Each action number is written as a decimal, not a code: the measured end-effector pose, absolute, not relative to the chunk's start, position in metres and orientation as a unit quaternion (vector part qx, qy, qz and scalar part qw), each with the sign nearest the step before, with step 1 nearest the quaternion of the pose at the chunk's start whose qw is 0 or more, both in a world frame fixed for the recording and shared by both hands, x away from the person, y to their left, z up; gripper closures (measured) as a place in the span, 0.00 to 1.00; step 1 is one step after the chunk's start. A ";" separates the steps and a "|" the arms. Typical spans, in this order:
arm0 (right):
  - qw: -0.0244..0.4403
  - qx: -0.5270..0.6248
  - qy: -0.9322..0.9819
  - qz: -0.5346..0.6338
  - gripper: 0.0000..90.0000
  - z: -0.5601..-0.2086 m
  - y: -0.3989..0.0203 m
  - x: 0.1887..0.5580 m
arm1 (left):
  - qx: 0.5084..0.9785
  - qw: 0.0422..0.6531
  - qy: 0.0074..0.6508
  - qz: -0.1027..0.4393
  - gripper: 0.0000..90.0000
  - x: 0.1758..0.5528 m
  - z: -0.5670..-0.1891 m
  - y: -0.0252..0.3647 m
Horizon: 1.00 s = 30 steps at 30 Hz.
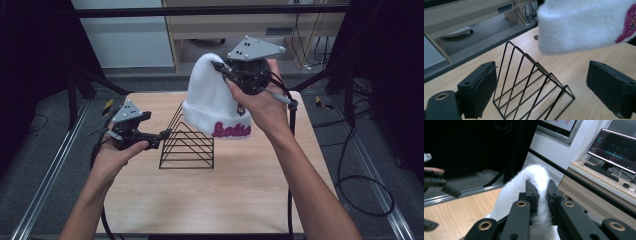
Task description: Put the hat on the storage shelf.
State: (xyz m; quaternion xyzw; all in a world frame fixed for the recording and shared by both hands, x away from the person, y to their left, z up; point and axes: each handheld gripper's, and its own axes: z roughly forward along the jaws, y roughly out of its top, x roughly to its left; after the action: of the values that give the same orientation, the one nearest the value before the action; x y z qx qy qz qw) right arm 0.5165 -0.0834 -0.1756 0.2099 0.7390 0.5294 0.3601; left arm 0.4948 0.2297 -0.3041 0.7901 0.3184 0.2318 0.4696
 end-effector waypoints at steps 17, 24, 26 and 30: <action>0.350 0.203 0.736 0.543 0.93 -0.170 -0.050 0.532 | 0.779 0.478 0.335 0.230 0.15 0.501 -0.300 0.232; 0.340 0.190 0.735 0.555 0.93 -0.166 -0.034 0.533 | 0.777 0.478 0.338 0.231 0.17 0.504 -0.300 0.235; 0.336 0.190 0.734 0.559 0.93 -0.167 -0.030 0.533 | 0.775 0.480 0.340 0.231 0.17 0.506 -0.300 0.236; 0.327 0.182 0.738 0.562 0.93 -0.168 -0.023 0.532 | 0.775 0.477 0.343 0.233 0.18 0.511 -0.302 0.239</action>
State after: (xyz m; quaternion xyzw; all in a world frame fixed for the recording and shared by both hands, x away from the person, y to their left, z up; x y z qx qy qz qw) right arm 0.5322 -0.0234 -0.1685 0.1822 0.7378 0.5615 0.3274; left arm 0.5110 0.2393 -0.3024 0.7753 0.3425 0.2329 0.4768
